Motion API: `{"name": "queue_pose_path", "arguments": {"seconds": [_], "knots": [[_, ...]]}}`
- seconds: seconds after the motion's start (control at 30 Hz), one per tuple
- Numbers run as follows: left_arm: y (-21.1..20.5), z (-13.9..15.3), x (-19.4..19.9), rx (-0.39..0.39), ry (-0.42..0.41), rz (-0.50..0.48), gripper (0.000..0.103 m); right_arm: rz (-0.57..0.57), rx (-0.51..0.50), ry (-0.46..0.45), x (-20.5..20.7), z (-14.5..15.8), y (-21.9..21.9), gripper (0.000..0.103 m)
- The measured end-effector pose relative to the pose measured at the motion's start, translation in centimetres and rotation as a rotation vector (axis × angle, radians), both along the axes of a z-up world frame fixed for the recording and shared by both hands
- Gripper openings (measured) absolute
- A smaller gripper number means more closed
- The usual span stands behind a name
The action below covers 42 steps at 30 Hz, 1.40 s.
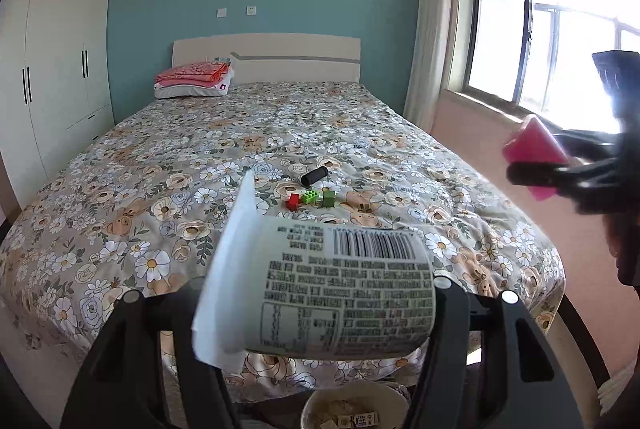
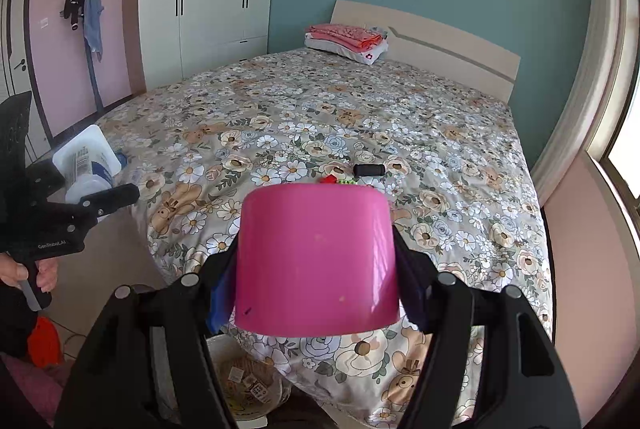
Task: Collect trash
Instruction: 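Carry the yogurt cup and pink cup over the wastebasket with both tools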
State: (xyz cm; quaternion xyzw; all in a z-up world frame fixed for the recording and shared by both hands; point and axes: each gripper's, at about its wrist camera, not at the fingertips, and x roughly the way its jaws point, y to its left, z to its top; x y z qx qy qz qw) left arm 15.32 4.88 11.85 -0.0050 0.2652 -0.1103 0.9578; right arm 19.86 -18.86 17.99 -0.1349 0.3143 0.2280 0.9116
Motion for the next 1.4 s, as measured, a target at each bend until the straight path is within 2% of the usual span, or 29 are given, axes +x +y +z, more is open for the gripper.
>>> {"name": "queue_pose_path", "arguments": {"seconds": [0.4, 0.7, 1.4], "knots": [[0.6, -9.6, -1.0, 0.02, 0.209, -0.058, 0.063, 0.045, 0.001, 0.162, -3.3, -10.9, 1.8, 0.067], [-0.2, -18.0, -0.5, 0.033, 0.402, -0.098, 0.063, 0.075, -0.029, 0.338, -3.7, -20.3, 3.2, 0.067], [-3.8, -34.6, 0.5, 0.056, 0.781, -0.166, 0.063, 0.147, -0.172, 0.708, -4.9, -41.4, 7.6, 0.067]]}}
